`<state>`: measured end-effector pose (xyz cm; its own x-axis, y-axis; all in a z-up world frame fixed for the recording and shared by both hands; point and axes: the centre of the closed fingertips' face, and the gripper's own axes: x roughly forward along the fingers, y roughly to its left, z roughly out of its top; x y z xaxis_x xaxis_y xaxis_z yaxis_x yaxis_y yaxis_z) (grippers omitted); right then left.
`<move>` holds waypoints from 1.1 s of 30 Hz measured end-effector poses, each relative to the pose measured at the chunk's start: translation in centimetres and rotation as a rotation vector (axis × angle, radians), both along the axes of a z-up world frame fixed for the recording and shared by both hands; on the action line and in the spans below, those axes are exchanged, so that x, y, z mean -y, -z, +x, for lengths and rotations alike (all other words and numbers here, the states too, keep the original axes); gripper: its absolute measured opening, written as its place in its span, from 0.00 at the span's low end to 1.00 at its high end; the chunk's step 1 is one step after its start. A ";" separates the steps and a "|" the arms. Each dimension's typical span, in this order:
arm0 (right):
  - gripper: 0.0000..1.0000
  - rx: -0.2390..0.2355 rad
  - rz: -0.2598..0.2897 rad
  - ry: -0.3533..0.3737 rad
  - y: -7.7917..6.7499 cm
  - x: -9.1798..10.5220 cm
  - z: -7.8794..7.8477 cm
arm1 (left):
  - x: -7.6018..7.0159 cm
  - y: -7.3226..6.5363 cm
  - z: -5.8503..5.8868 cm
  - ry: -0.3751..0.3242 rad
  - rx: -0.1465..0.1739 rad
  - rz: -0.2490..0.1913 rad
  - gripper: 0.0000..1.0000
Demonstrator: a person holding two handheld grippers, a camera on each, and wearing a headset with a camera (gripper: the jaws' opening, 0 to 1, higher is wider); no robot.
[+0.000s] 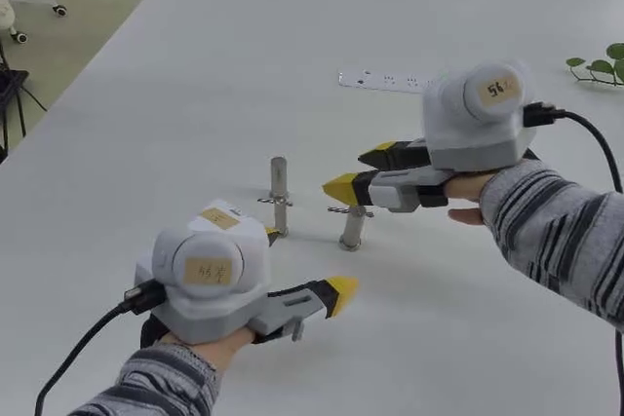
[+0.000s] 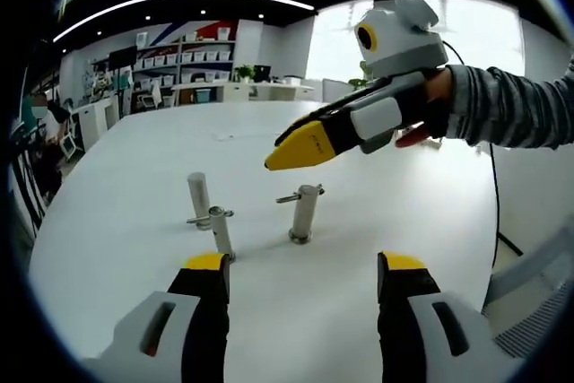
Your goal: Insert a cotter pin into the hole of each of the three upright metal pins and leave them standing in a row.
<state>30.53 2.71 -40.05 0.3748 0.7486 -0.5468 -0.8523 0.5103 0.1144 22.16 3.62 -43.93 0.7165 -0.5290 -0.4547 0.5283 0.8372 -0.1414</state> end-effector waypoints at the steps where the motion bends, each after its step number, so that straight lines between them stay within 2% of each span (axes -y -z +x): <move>1: 0.37 -0.002 0.003 -0.001 0.0 -0.4 0.1 | -0.1 -0.2 -0.1 -0.003 0.008 -0.003 0.67; 5: 0.34 0.020 0.002 -0.011 0.2 -1.9 0.6 | -0.8 -0.5 -0.3 -0.009 0.014 -0.013 0.75; 6: 0.33 0.024 0.000 -0.014 0.3 -2.2 0.7 | -1.0 -0.5 -0.3 -0.012 0.016 -0.011 0.76; 7: 0.33 0.028 -0.001 -0.017 0.4 -2.6 1.1 | -1.2 -0.7 -0.3 -0.011 0.031 -0.008 0.77; 10: 0.30 0.043 -0.005 -0.017 0.8 -3.4 1.8 | -1.6 -0.6 -0.3 -0.008 0.032 0.001 0.80; 15: 0.29 0.027 -0.021 -0.014 2.0 -4.5 2.3 | -2.2 -0.7 -0.2 -0.017 0.034 -0.006 0.87; 18: 0.28 0.021 -0.028 -0.007 3.0 -4.9 2.7 | -2.6 -0.6 -0.3 -0.016 0.039 0.015 0.90; 20: 0.28 0.020 -0.029 -0.007 3.3 -5.4 2.7 | -2.7 -0.7 -0.3 -0.016 0.040 0.001 0.93; 23: 0.26 0.032 -0.040 -0.006 3.7 -6.2 3.2 | -2.8 -1.1 0.0 -0.027 0.043 -0.052 0.95; 27: 0.24 0.030 -0.053 0.012 4.2 -6.6 3.6 | -3.1 -1.0 0.1 -0.025 0.057 -0.014 0.97; 30: 0.21 0.025 -0.065 0.010 4.7 -6.9 3.6 | -3.2 -1.1 0.1 -0.028 0.051 -0.026 0.99; 33: 0.19 0.024 -0.070 0.007 5.0 -7.4 3.7 | -3.3 -1.2 0.3 -0.032 0.058 -0.024 0.99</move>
